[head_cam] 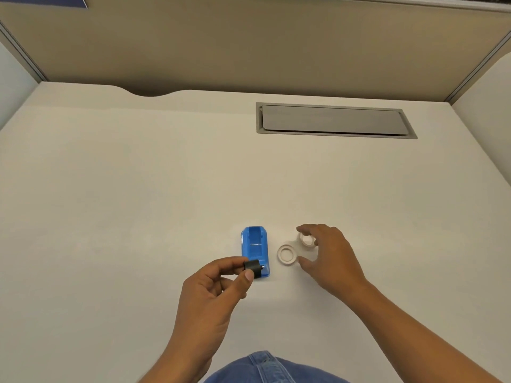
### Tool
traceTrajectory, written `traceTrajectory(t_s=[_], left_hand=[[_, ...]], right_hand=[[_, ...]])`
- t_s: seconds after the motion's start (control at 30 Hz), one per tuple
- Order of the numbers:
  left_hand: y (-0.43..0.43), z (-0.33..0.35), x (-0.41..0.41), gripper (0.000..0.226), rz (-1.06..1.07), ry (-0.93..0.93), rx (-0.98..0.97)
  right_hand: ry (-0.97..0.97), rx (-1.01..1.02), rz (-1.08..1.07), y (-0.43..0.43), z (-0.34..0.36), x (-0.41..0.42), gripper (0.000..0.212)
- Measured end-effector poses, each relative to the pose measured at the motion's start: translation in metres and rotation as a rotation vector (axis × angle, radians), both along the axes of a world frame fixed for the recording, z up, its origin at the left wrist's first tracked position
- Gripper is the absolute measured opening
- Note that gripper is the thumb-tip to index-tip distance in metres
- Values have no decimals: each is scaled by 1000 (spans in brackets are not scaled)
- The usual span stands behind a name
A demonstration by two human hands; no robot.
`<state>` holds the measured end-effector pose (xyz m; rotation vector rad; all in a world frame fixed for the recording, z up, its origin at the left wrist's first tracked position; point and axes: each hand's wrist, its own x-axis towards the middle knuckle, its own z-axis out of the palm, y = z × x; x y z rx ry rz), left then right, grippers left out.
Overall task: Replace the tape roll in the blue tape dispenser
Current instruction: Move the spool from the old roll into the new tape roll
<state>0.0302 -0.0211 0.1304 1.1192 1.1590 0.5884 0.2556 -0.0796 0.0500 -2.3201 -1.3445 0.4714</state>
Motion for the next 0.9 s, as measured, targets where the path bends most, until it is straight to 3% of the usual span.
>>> traceTrajectory(t_s=[0.43, 0.73, 0.9], left_hand=[[-1, -2, 5, 12, -35, 17, 8], [-5, 3, -2, 13, -8, 2, 19], [-12, 7, -7, 13, -4, -19, 38]], right_hand=[[99, -27, -80, 8, -15, 18, 60], [114, -46, -125, 10, -15, 23, 49], [174, 46, -155, 0, 4, 17, 43]])
